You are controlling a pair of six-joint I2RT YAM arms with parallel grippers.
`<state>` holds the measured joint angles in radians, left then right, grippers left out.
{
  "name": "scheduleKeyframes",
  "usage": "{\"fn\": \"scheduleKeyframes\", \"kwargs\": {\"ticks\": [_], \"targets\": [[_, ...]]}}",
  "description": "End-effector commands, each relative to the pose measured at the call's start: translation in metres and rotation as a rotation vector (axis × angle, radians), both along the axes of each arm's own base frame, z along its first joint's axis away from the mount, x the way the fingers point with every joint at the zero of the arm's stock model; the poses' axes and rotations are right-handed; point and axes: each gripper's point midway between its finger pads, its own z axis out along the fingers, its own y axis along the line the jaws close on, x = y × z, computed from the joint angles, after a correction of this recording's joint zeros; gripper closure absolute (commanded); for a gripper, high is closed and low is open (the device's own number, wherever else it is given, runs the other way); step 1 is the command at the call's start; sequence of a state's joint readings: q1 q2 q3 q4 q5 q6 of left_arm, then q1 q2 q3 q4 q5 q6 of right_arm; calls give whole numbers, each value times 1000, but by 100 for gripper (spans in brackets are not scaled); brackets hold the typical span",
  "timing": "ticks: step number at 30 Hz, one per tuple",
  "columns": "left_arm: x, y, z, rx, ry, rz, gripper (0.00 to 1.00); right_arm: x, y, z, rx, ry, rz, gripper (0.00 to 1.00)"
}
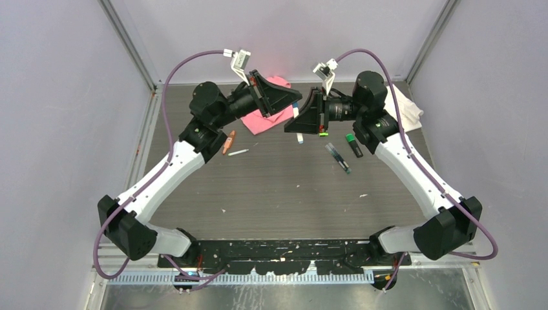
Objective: Insert the pens into the pen caps
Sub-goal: Press the pen cap onto the pen, then place the pen at the center of the board.
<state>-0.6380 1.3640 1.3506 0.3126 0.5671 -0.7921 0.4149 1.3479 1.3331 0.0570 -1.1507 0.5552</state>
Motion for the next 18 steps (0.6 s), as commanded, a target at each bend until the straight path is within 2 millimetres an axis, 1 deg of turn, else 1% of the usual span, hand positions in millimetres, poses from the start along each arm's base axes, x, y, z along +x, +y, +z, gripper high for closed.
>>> {"fn": "scheduleKeyframes", "kwargs": {"ticks": [1,3,4,6,10,12,16,18], "targets": [[-88,-19,-98,303,294,-424,99,33,-14,98,178,-306,-220,99],[-91,-16,-91,251,296,-465,99,32,-15,100,179,-308,-207,99],[-92,-15,-91,238,304,-481,99,31,-15,100,180,-309,-201,99],[-99,-14,-89,215,303,-534,99,29,-14,101,187,-306,-188,99],[-110,-11,-77,145,267,-622,99,27,-14,105,202,-296,-160,99],[-110,-12,-82,153,277,-634,99,28,-13,107,209,-280,-147,99],[-121,-10,-69,93,238,-715,100,23,-10,108,231,-247,-97,99],[-123,-9,-69,96,243,-732,99,21,-10,108,232,-244,-88,99]]}}
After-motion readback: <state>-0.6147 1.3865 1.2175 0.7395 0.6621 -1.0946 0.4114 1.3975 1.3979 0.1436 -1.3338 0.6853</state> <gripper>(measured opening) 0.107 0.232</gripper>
